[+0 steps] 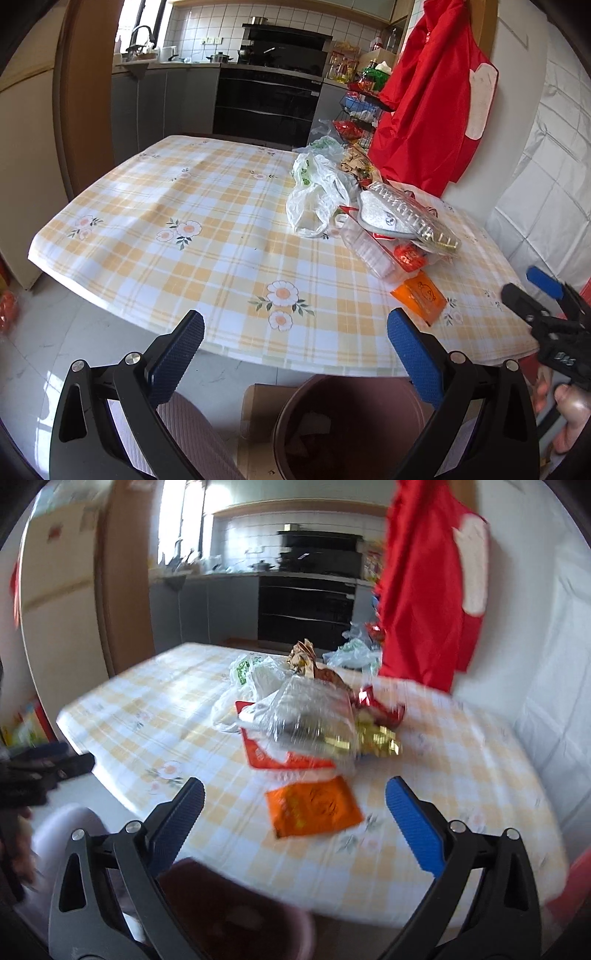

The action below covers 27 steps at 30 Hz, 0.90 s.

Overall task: Collect trash
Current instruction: 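Move the right gripper to the clear plastic tray and grasp it, then lift the clear tray with the right gripper while the left gripper grasps the white sponge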

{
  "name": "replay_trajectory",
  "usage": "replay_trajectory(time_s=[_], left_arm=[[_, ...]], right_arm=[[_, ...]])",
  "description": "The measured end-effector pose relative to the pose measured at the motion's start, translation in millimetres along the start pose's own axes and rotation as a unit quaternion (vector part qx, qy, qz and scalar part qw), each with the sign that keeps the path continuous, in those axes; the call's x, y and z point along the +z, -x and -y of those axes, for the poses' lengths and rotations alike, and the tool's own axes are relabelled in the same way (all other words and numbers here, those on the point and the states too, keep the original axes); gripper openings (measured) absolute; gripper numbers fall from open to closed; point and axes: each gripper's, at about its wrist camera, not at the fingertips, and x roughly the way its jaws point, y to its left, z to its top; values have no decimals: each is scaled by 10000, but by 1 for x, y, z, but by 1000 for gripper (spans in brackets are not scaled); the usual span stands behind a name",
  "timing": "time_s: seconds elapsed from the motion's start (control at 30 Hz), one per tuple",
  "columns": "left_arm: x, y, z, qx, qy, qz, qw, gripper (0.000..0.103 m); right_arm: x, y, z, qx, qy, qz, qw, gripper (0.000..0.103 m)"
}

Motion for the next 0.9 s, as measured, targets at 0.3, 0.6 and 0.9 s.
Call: replay_trajectory(time_s=[0.3,0.6,0.9], left_arm=[[34,-20,-15,-219,383,40,9990,97],[41,-43,-14,-359,383,-94,9986,97],[42,-61,15,-586,-117,-229,9979,97]], right_arm=[[38,-104,-17,-189,1154,-636,9911,96],[54,-142,-7,-58,934,-1129,9892,78],[66,-117,43,726,-682,-945,9905,64]])
